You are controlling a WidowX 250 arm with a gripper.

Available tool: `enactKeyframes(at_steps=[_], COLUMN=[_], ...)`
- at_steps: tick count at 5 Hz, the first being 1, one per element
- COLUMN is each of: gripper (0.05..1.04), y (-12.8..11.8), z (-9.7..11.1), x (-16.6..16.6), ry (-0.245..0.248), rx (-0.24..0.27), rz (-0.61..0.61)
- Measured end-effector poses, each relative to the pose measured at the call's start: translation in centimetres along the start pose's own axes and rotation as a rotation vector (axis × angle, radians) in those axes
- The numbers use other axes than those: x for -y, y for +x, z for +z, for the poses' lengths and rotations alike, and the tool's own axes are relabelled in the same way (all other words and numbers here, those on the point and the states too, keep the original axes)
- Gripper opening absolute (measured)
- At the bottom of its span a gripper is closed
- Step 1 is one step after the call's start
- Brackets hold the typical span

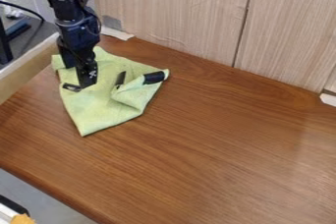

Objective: Unfold the cloth from center to bottom right

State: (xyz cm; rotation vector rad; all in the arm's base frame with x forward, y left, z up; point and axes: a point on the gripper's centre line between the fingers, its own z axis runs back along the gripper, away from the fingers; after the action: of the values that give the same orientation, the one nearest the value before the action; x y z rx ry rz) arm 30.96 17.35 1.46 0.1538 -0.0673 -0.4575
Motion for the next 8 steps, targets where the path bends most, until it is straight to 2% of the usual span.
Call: enactKeyframes(at_steps=[1, 2, 3, 5, 6, 7, 8], gripper=[1.000, 1.000, 0.967, 0.390, 0.168, 0.062, 0.053], y=[0.6, 0.4, 0.3, -0.6, -0.7, -0.9, -0.7], z=[-0.7, -2.1, -2.6, -2.9, -2.9, -3.2, -3.2], x=[0.2, 0.5, 0.4, -0.2, -0.2, 0.0, 0.3], ry=[-0.033, -0.078, -0.087, -0.072, -0.067, -0.067, -0.081], rx=[0.026, 0.006, 0.002, -0.020, -0.024, -0.030, -0.016], rz=[-0.084, -0.115, -0.109, -0.063, -0.049, -0.033, -0.026])
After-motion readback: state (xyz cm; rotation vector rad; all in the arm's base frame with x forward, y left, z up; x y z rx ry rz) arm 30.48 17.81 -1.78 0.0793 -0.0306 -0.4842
